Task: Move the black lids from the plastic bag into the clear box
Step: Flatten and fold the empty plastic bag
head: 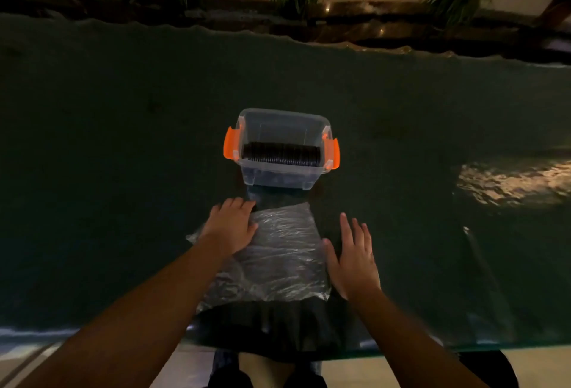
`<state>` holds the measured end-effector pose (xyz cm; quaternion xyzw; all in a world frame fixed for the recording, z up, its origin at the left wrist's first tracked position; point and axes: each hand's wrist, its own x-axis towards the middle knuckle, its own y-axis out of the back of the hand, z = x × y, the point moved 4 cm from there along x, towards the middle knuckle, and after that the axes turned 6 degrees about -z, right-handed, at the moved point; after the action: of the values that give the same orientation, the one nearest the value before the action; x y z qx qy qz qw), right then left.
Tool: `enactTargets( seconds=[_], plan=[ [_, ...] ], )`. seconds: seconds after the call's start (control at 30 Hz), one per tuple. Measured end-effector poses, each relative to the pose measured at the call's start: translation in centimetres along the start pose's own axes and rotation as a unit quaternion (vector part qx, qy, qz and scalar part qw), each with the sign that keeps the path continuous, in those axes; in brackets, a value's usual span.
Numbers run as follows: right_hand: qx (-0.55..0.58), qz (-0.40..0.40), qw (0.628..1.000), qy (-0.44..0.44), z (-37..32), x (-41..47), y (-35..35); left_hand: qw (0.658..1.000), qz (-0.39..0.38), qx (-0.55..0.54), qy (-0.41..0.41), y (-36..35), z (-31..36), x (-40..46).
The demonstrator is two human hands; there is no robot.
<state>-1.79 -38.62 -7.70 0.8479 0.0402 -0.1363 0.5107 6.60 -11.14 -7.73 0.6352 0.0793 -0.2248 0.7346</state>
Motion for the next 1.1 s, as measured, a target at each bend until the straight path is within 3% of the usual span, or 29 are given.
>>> enactTargets(
  seconds=[0.2,0.37,0.47,0.6,0.7,0.8,0.87,0.93,1.0,1.1],
  plan=[
    [0.116,0.012,0.993,0.005,0.2,-3.4,2.4,0.992,-0.113,-0.054,-0.010,3.3,1.3,0.4],
    [0.190,0.056,0.980,-0.008,-0.9,-4.1,4.2,0.942,-0.140,-0.296,-0.072,8.0,1.0,-2.5],
    [0.276,0.070,0.958,-0.018,-2.9,-3.6,5.3,0.885,-0.113,-0.441,-0.096,11.8,0.9,-4.5],
    [0.455,0.076,0.885,-0.060,-7.2,-2.6,7.6,0.764,-0.046,-0.633,-0.112,16.9,0.1,-7.5],
    [0.577,-0.058,0.813,-0.053,-11.6,-1.6,9.0,0.689,0.001,-0.712,-0.138,19.8,-0.3,-9.4],
    [0.648,-0.182,0.740,0.002,-15.9,-0.4,10.6,0.648,0.047,-0.749,-0.132,21.7,-1.2,-10.7],
    [0.652,-0.189,0.733,0.029,-18.2,0.3,11.9,0.646,0.086,-0.750,-0.114,22.6,-2.1,-11.4],
    [0.628,-0.179,0.755,0.061,-19.9,0.6,13.3,0.662,0.149,-0.731,-0.078,23.2,-3.5,-12.2],
    [0.596,-0.170,0.780,0.086,-21.0,0.8,14.6,0.686,0.203,-0.697,-0.057,24.0,-5.0,-13.1],
    [0.538,-0.155,0.819,0.124,-21.8,1.0,17.1,0.741,0.238,-0.621,-0.093,25.8,-6.2,-14.7]
  ],
)
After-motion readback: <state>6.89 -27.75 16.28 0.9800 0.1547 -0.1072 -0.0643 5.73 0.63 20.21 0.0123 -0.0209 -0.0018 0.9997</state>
